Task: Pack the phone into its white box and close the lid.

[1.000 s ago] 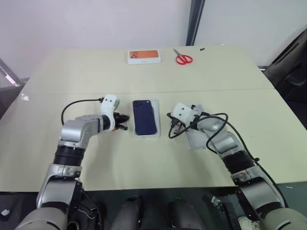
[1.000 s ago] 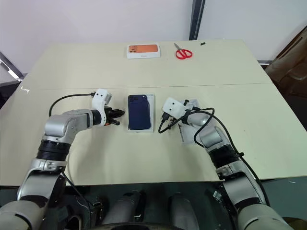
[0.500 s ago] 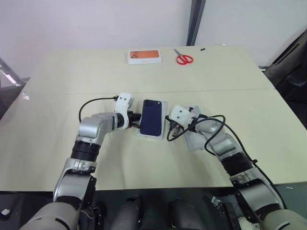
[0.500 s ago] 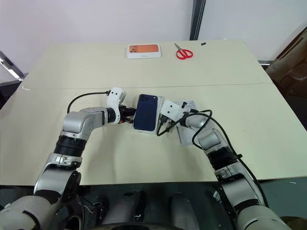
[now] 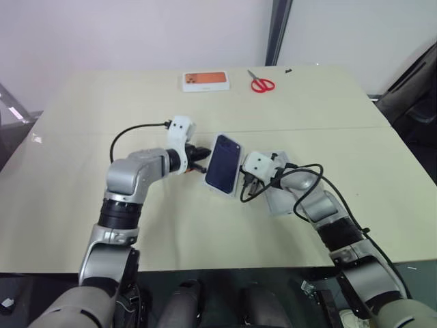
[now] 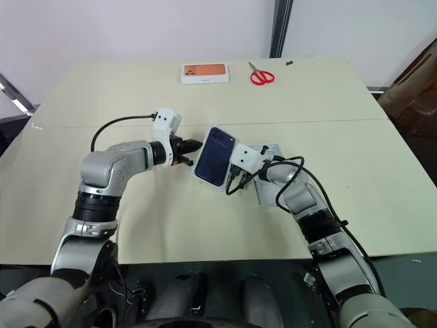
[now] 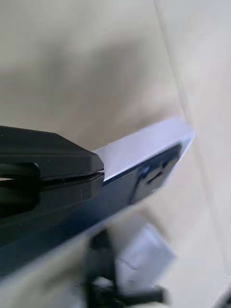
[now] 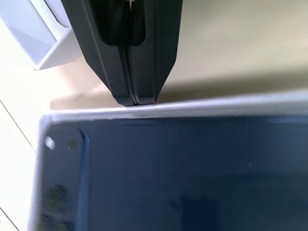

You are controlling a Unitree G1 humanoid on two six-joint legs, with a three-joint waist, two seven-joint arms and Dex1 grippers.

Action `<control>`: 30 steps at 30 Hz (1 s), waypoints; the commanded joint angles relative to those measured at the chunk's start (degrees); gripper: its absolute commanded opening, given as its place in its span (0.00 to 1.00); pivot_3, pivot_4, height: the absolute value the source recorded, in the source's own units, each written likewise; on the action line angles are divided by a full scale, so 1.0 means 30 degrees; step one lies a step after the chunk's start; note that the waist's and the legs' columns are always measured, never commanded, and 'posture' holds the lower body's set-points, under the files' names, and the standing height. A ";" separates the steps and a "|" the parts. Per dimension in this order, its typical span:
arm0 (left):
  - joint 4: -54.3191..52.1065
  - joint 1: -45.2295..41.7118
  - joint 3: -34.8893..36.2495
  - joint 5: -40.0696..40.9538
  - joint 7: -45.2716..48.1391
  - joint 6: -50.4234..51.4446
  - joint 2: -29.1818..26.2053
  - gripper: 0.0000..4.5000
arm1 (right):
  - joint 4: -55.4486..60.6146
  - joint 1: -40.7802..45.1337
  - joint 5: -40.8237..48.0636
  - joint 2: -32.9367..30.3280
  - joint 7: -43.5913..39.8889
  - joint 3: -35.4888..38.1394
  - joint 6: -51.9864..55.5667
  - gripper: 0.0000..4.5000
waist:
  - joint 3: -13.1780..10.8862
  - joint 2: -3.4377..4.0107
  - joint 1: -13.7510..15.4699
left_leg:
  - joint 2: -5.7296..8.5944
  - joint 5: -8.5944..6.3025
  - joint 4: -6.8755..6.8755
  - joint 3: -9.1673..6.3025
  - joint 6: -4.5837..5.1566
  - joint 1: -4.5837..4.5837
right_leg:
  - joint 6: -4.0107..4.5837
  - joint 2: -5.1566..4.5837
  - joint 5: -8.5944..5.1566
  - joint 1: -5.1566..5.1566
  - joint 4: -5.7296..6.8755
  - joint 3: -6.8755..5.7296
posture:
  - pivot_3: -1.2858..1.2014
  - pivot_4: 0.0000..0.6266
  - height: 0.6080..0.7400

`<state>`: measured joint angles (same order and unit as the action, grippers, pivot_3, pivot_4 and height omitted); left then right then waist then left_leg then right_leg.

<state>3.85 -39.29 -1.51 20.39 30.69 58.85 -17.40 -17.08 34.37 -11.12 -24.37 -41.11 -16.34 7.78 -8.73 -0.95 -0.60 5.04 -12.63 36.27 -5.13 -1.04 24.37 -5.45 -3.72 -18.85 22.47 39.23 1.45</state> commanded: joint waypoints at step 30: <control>-0.1169 0.0496 -0.3712 0.0151 0.0616 -0.0079 0.2585 0.02 | 0.7996 -0.4518 0.1653 -0.5320 -0.3630 0.2479 0.2758 0.00 | -0.0009 -0.0012 0.0023 | 0.0002 -0.0002 0.0003 0.0004 0.0005 0.0009 | 0.0000 -0.0007 -0.0001 -0.0008 -0.0014 0.0006 | 0.52 0.24 0.95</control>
<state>1.22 -36.71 -11.65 20.43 31.61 60.22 -10.66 2.78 20.60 -8.16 -40.33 -51.21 -9.61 16.11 -8.75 -0.99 -0.53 5.05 -12.64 36.27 -5.11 -1.02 24.40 -5.46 -3.74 -18.85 22.44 39.19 1.47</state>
